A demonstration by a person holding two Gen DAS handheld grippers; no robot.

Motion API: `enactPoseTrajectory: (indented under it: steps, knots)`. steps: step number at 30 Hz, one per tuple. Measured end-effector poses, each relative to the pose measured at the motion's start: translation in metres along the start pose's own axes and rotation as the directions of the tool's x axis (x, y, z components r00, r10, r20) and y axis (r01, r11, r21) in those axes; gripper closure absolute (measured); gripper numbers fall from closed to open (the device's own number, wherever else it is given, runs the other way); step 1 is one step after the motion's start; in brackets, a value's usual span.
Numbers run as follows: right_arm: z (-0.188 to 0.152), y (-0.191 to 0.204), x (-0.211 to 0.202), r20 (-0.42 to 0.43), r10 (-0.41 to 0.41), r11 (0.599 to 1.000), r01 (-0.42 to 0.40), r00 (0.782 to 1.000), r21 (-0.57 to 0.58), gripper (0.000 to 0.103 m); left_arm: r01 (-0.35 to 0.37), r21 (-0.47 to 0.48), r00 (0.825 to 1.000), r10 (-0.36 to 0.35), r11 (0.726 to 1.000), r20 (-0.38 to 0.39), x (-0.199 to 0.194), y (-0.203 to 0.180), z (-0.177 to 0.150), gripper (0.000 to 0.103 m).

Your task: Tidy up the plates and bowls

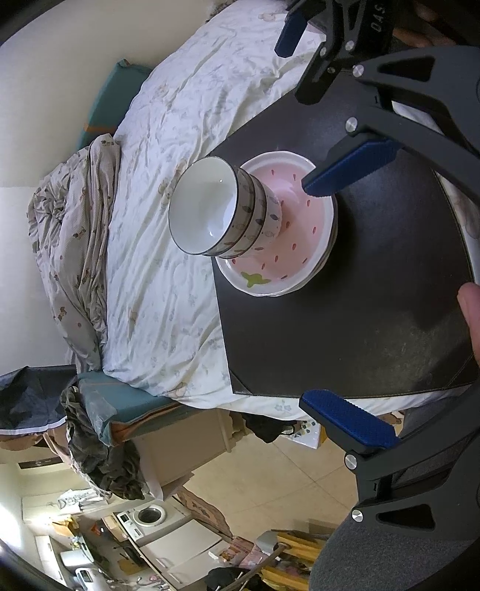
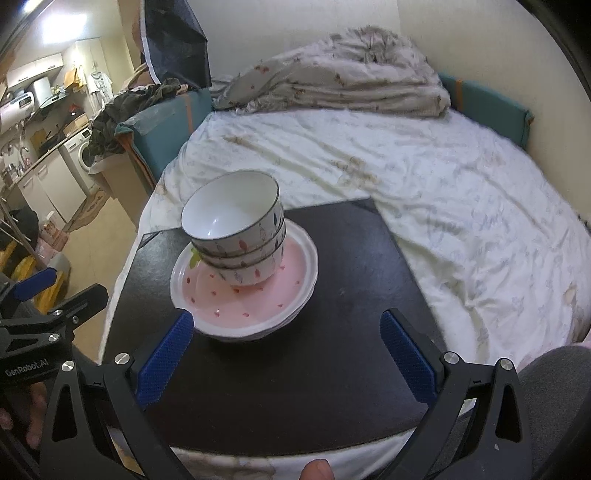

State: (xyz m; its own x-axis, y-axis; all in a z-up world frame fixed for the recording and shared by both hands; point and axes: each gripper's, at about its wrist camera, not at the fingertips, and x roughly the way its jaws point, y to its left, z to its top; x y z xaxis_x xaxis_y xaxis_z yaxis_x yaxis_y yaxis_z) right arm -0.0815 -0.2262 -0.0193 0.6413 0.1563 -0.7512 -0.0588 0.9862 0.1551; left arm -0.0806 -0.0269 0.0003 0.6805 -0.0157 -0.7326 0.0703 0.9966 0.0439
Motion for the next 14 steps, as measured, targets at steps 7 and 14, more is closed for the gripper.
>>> enactPoseTrajectory:
  steps: [7, 14]
  knots:
    - [-0.0006, -0.0008, 0.0005, -0.004, -0.006, 1.000, 0.006, 1.000, 0.017, 0.000, 0.003, 0.002, 1.000, -0.003, 1.000, 0.002, -0.0001, 0.0005, 0.0000, 0.000]
    - [-0.0009, -0.0014, 0.0001, -0.004, -0.007, 1.000, 0.007, 1.000, 0.015, 0.000, 0.006, 0.001, 1.000, -0.006, 1.000, 0.002, 0.0002, 0.0012, 0.0004, 0.000]
